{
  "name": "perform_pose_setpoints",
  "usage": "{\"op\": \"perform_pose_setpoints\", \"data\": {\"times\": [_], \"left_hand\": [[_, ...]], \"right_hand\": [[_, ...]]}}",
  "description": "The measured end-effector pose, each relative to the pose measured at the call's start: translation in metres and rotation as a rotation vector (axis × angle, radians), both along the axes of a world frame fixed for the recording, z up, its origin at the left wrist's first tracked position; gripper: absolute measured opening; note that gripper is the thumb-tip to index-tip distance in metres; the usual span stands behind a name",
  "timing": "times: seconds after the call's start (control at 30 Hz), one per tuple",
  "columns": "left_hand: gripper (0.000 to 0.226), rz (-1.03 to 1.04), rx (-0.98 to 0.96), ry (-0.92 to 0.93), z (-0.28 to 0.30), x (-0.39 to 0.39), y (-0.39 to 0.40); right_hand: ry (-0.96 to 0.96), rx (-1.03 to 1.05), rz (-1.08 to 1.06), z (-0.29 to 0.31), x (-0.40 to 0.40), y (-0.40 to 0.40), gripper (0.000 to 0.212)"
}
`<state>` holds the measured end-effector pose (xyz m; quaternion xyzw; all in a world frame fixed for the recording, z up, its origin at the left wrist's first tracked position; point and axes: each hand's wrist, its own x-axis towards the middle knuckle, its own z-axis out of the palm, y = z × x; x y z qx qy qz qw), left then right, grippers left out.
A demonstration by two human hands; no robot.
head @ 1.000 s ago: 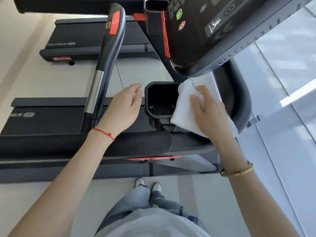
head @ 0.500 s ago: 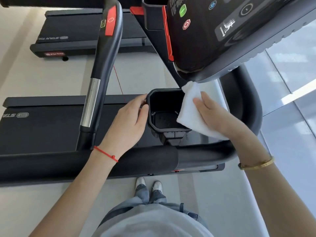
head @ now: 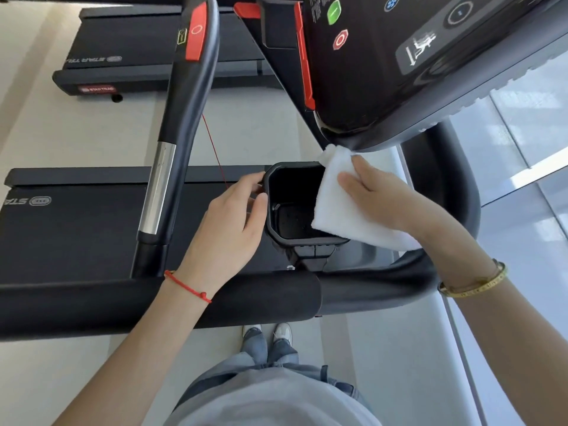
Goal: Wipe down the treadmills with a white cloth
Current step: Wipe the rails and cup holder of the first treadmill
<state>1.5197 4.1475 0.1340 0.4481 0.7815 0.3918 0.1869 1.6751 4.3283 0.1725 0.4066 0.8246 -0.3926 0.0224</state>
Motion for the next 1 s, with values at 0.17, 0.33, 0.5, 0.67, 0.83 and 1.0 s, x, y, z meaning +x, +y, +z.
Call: {"op": "perform_pose_setpoints", "data": {"times": [0.17,0.33,0.5,0.67,0.83,1.0], "left_hand": [[0.038,0.007,0.0,0.002,0.0,0.001,-0.001],[0.036,0.013,0.003,-0.002,0.0,0.001,0.0],[0.034,0.011,0.004,0.016,-0.003,0.0,0.001],[0.035,0.012,0.01,0.02,-0.003,0.0,0.0],[0.038,0.001,0.003,0.024,-0.003,0.0,-0.003],[0.037,0.006,0.006,0.016,-0.002,-0.002,-0.006]], "right_hand": [[-0.023,0.172,-0.002,0.001,0.008,-0.007,0.025],[-0.115,0.097,-0.038,-0.004,0.032,-0.029,0.037],[-0.056,0.075,-0.061,-0.002,0.011,-0.011,0.028],[-0.031,0.182,0.027,-0.003,0.031,-0.024,0.021],[0.033,0.348,0.058,0.004,0.061,-0.054,0.005],[0.046,0.57,0.086,0.012,0.066,-0.094,0.036]]}}
